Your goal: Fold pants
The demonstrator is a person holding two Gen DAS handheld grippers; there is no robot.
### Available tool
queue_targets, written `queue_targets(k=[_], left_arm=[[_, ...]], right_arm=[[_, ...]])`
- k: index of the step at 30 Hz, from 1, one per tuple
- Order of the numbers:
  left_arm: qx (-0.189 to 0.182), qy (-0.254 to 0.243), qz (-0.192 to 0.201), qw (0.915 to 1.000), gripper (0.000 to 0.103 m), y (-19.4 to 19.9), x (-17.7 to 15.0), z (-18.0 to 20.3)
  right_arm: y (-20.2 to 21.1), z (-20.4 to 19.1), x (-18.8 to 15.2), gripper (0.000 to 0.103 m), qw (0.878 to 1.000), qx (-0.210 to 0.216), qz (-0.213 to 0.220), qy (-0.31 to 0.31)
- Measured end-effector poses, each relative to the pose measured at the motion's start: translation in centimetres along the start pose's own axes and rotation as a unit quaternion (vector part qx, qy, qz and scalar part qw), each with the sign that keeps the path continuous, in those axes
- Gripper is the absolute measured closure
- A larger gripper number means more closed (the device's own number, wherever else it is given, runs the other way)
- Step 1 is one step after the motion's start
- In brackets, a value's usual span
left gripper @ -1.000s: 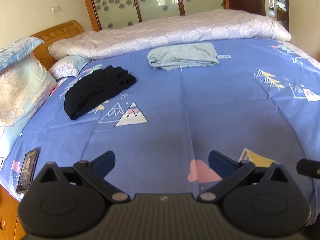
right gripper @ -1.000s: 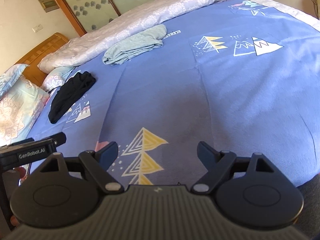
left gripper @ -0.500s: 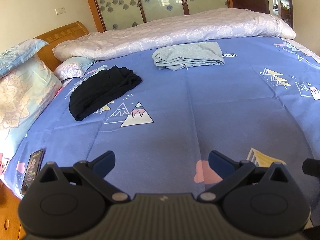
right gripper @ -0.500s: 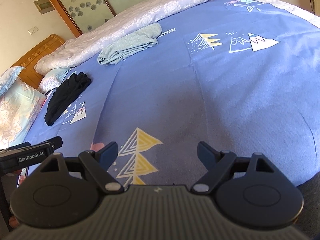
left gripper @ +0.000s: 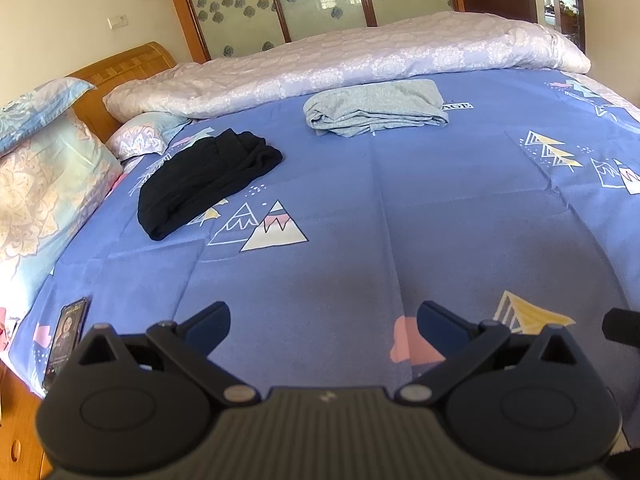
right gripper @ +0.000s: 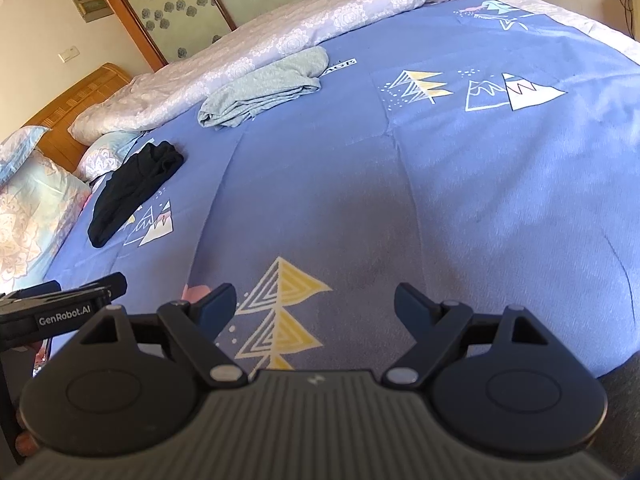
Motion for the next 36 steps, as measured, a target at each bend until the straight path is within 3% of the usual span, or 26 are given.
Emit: queue_targets(k=[27,36], left_arm=[[0.025,-0.008,0.006,0.9996,0.000,0.10,-0.26,-0.17],[0.015,-0.006,-0.003,0.9999,0.000,-0.11,-0.39,-0.17]], right_arm=[[0.02,0.09,-0.01,0.015,1.000,0.000,0.001,-0.002],[0.05,-0.05,-0.05,0.015,1.000,0.001,0.003,-0.001]])
Point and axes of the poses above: each gripper's, at about its wrist camera, not at the fingertips, and y roughly against the way its jaws point, z to its right, x to its top, the point moved 9 cm from there along -y, roughly the way its jaws point, and after that the axes turned 5 degrees about -z, right-handed, at the moved point
